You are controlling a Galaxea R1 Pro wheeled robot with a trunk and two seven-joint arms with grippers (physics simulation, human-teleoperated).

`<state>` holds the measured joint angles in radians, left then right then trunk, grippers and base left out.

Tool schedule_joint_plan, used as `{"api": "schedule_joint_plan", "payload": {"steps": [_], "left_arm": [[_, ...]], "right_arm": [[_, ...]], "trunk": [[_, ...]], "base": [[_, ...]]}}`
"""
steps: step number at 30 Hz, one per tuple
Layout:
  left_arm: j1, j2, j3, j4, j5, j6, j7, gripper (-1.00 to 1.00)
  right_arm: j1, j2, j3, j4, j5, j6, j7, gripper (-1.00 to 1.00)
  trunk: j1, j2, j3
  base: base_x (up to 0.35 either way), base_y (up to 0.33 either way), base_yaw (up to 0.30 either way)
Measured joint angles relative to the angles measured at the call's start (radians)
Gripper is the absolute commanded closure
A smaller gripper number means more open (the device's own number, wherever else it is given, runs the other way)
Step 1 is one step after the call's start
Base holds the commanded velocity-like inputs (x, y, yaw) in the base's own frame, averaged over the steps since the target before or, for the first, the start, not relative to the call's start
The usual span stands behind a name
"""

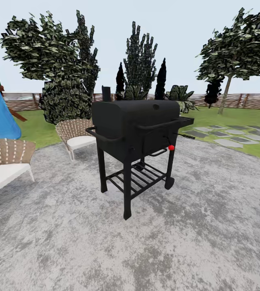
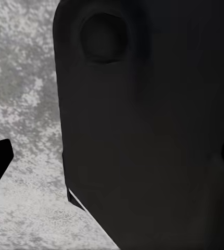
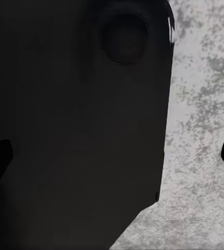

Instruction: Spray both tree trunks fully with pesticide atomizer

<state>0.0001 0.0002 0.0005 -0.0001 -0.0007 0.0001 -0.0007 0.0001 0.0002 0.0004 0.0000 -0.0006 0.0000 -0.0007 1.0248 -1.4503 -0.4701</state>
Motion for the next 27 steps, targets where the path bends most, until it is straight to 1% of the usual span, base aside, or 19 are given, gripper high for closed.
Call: {"api": "schedule_joint_plan", "payload": {"steps": [1,7,13,19,25,27], "left_arm": [[0.001,-0.005,0.0,-0.006,0.004,-0.006,-0.001,-1.0],[0.002,-0.005,0.001,-0.018,0.004,-0.006,-0.001,-1.0],[0.003,-0.005,0.003,-0.044,0.005,-0.04,-0.001,-1.0],[0.002,-0.001,0.005,-0.077,0.001,-0.074,0.002,-1.0],[-0.002,-0.001,0.005,-0.111,0.001,-0.107,0.008,-1.0],[-0.012,-0.004,0.005,-0.123,0.003,-0.118,0.008,-1.0]], "right_arm": [[-0.002,0.0,0.0,0.001,0.002,0.0,0.006,-1.0],[-0.002,0.002,-0.001,0.0,0.0,0.0,0.01,-1.0],[-0.002,0.004,-0.005,0.001,-0.006,0.0,0.009,-1.0],[-0.002,0.006,0.001,-0.001,0.0,0.0,0.003,-1.0],[-0.002,0.001,0.0,-0.021,0.003,-0.001,0.002,-1.0],[-0.002,-0.002,0.001,-0.032,0.003,-0.001,0.002,-1.0]], "trunk": [[0.0,0.0,0.0],[0.0,0.0,0.0],[0.0,0.0,0.0],[0.0,0.0,0.0],[0.0,0.0,0.0],[0.0,0.0,0.0]], "base": [[0.0,0.0,0.0],[0.0,0.0,0.0],[0.0,0.0,0.0],[0.0,0.0,0.0],[0.0,0.0,0.0],[0.0,0.0,0.0]]}}
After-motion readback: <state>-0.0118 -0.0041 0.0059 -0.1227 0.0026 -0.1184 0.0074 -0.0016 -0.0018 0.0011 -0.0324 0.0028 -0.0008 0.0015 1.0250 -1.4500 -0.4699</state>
